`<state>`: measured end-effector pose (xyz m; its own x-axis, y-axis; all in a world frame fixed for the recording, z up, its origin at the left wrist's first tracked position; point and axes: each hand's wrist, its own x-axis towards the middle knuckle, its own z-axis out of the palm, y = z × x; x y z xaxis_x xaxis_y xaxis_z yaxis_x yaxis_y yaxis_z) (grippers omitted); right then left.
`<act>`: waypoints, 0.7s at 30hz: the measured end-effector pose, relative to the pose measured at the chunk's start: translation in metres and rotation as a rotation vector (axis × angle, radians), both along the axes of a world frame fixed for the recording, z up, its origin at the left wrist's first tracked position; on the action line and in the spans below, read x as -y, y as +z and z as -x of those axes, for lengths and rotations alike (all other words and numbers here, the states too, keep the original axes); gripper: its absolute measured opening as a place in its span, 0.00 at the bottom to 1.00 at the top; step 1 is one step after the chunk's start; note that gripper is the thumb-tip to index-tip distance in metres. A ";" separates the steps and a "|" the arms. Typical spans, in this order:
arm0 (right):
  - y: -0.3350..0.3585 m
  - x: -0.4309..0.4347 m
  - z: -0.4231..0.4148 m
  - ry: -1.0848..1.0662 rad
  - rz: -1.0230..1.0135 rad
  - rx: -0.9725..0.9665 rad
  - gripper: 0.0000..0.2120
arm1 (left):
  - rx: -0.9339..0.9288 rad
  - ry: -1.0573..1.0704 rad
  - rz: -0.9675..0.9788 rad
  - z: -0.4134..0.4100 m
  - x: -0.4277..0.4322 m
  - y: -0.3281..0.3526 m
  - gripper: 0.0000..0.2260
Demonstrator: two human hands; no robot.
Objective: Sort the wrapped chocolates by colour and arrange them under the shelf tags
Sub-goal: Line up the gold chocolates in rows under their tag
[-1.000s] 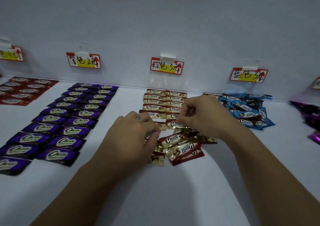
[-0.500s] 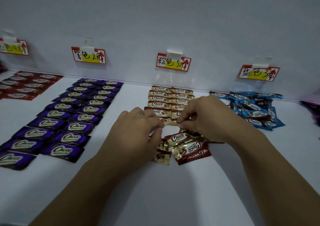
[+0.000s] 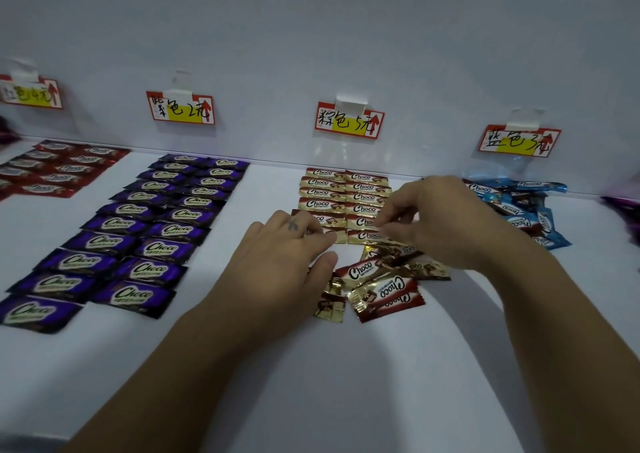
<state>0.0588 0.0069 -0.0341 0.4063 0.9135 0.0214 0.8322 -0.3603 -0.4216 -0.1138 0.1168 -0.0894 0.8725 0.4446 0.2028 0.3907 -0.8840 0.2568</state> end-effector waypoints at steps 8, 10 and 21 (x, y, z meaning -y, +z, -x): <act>0.013 0.014 -0.004 0.059 0.210 0.002 0.10 | 0.158 -0.172 -0.007 -0.002 0.010 -0.004 0.20; 0.013 0.012 0.000 0.076 0.229 0.016 0.10 | 0.120 -0.227 -0.047 -0.004 0.014 -0.007 0.19; 0.012 0.010 0.004 0.137 0.318 0.023 0.13 | 0.176 -0.296 0.034 -0.001 0.018 -0.003 0.14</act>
